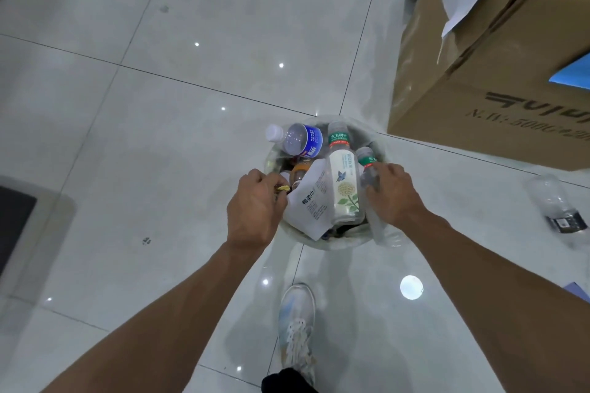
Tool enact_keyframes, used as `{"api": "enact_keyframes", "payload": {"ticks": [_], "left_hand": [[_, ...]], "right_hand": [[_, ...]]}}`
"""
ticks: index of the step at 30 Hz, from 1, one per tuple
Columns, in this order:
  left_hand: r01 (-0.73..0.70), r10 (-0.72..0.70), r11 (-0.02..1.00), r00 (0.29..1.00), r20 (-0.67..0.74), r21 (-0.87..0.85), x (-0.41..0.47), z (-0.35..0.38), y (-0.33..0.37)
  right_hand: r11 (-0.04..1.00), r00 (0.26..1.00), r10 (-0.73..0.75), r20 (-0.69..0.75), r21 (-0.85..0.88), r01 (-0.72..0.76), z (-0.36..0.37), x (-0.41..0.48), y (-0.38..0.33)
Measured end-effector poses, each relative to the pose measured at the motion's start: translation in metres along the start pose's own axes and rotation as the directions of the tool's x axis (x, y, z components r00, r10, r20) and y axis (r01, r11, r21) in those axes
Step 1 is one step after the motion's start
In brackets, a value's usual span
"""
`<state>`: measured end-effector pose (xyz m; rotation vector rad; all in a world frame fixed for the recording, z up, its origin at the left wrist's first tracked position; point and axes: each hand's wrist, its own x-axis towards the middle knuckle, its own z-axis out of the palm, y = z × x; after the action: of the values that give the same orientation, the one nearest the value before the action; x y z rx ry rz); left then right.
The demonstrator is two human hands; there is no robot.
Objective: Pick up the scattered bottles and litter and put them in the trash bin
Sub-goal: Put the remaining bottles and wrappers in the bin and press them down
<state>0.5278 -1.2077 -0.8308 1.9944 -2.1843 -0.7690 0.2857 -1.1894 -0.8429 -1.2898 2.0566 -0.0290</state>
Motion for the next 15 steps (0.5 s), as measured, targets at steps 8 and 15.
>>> {"api": "enact_keyframes", "payload": {"ticks": [8, 15], "left_hand": [[0.109, -0.108, 0.994, 0.992, 0.064, -0.015, 0.04, 0.005, 0.026], [0.111, -0.103, 0.993, 0.983, 0.155, -0.042, 0.035, 0.003, 0.025]], "right_hand": [[0.996, 0.964, 0.071, -0.255, 0.077, -0.053, -0.002, -0.028, 0.0], [0.999, 0.968, 0.039, -0.248, 0.04, -0.03, -0.011, -0.039, 0.012]]}}
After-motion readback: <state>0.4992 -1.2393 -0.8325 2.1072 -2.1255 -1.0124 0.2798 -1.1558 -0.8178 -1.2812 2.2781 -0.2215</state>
